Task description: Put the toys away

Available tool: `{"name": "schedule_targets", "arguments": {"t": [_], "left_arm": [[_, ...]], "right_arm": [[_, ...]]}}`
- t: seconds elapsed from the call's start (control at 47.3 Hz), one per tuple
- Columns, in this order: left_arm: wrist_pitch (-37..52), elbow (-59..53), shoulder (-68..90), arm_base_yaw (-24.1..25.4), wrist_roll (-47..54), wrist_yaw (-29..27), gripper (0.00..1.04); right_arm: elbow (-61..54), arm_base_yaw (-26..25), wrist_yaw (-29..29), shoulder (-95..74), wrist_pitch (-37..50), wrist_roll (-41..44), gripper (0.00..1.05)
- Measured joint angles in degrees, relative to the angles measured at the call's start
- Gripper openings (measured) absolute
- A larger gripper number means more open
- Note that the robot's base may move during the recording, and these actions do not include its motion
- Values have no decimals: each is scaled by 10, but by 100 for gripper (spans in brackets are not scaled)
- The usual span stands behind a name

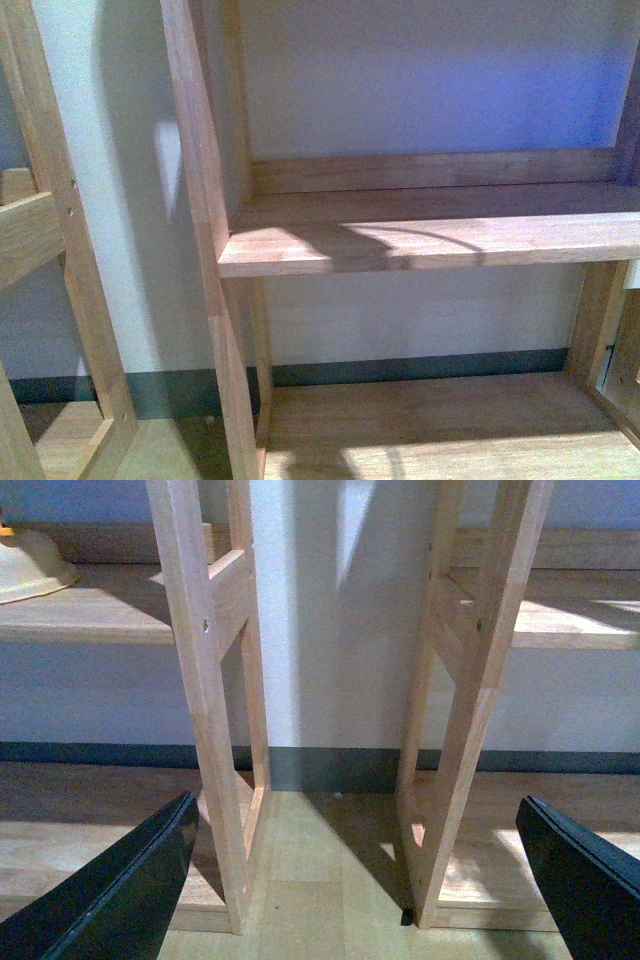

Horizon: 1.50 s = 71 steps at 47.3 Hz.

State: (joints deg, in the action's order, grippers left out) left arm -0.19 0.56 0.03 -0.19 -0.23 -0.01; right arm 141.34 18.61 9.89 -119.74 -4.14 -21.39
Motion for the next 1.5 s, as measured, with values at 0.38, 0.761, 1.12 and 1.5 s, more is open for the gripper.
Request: {"name": "schedule_targets", "arguments": {"t": [0.38,0.761,1.12,1.5], "left_arm": [[0,0,0,0,0,0,99],[0,0,0,0,0,0,99],[0,0,0,0,0,0,99],[0,0,0,0,0,0,99]], "right_arm": [[18,-10,46,-16,11,-77,7],[-12,0,81,-13,39,-110,7],[-73,-14,66,25,80,-85,54],[-191,-43,82,134,153,-79,99]]}}
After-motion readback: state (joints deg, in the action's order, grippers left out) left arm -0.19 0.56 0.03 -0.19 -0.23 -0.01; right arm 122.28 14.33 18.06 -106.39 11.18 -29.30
